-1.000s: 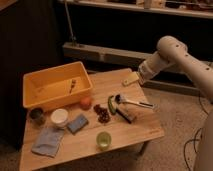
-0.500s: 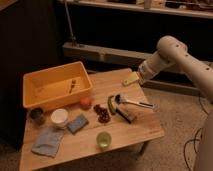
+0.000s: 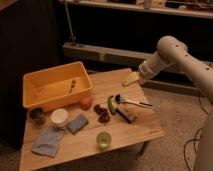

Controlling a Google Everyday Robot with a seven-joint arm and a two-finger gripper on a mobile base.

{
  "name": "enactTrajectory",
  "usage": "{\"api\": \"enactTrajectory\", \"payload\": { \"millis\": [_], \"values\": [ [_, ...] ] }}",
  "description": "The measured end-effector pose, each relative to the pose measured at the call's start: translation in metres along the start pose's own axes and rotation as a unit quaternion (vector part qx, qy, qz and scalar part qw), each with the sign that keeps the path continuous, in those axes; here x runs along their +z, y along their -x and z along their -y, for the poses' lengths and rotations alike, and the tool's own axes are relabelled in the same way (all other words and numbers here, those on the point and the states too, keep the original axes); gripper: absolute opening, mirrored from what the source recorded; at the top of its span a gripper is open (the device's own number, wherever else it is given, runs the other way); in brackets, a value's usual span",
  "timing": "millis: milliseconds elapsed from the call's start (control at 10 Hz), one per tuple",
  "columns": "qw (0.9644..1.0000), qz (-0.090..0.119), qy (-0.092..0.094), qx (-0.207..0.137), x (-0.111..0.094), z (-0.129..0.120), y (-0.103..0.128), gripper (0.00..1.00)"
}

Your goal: Place pepper in plastic cup

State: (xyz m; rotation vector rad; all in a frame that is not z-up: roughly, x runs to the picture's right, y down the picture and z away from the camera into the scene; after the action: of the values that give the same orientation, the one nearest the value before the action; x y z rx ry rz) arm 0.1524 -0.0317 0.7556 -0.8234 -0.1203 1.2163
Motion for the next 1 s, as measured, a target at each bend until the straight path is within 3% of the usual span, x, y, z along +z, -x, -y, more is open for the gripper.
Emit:
{"api": "enactTrajectory", "payload": {
  "millis": [800, 1000],
  "values": [
    [1.0000, 0.000, -0.001, 0.000, 0.0005, 0.0000, -0.0003, 0.80],
    [0.9998, 0.000, -0.018, -0.008, -0.0002, -0.0023, 0.0005, 0.80]
  ]
}}
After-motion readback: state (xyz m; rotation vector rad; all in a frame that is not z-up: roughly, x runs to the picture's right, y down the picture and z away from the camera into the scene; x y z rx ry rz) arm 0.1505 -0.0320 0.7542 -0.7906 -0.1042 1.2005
